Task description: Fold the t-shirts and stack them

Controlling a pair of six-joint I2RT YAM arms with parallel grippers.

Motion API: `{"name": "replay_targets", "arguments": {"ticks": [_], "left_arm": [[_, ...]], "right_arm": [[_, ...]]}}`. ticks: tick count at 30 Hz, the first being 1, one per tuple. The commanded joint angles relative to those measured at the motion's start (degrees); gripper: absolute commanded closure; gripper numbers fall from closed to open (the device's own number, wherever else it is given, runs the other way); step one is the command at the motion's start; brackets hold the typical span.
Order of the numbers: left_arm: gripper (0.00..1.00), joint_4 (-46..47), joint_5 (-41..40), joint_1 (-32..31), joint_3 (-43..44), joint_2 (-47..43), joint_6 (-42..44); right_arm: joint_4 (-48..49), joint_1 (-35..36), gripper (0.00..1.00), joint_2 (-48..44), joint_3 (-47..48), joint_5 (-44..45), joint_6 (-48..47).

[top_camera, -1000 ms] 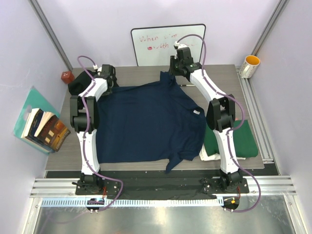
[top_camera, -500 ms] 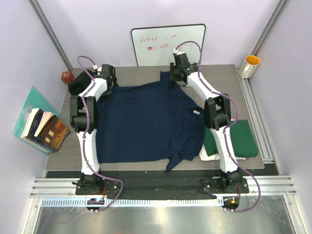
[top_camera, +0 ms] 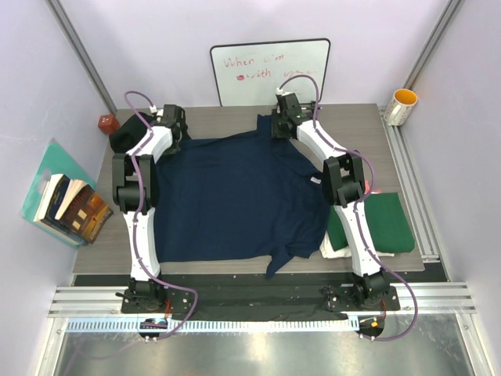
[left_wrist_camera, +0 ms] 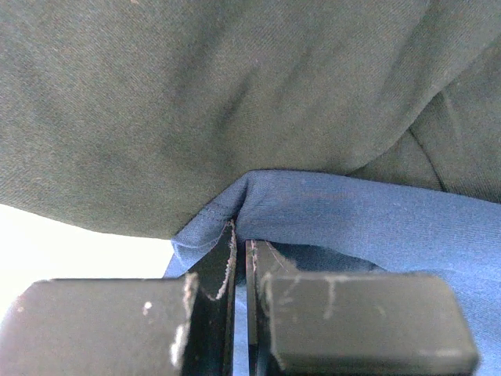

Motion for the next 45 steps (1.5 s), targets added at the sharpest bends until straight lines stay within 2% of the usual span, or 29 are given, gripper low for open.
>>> {"name": "replay_targets", "arguments": {"ticks": [1,2,4,5,15,32,38,45], "left_arm": [[1.00,1.1,0.6,0.4,-0.1,-1.8,-1.0],[1.00,1.1,0.5,0.4,-0.1,-1.9,-1.0],[1.00,1.1,0.6,0.4,-0.2,-2.0,-1.0],[1.00,1.1,0.7,0.4,-0.3,-2.2,-0.9],[1.00,1.4,-0.3,0.6,-1.6,-2.5,-1.1],[1.00,0.0,-3.4,2.3,1.7,-3.9,-1.2],[1.00,-0.9,-3.7,2.9,6.3,-2.3,-1.3],[1.00,-3.0,-4.5,3.7,15.4,3.6,-1.8]], "right_arm": [[1.9,0.0,0.69,1.3,3.2,0.5,0.6],[2.1,0.0,0.83,1.5,3.8,0.6,0.6],[2.2,0.0,0.96,1.7,4.2,0.8,0.8],[2.3,0.0,0.99,1.2,4.2,1.2,0.7],[1.7,-1.4,0.99,-5.2,2.7,4.0,-2.7],[1.4,-3.7,0.99,-12.0,0.8,5.0,-8.3],[1.9,-7.0,0.99,-12.3,0.5,1.1,-11.1],[2.7,-8.9,0.99,-11.9,2.1,-1.5,-11.5]]}}
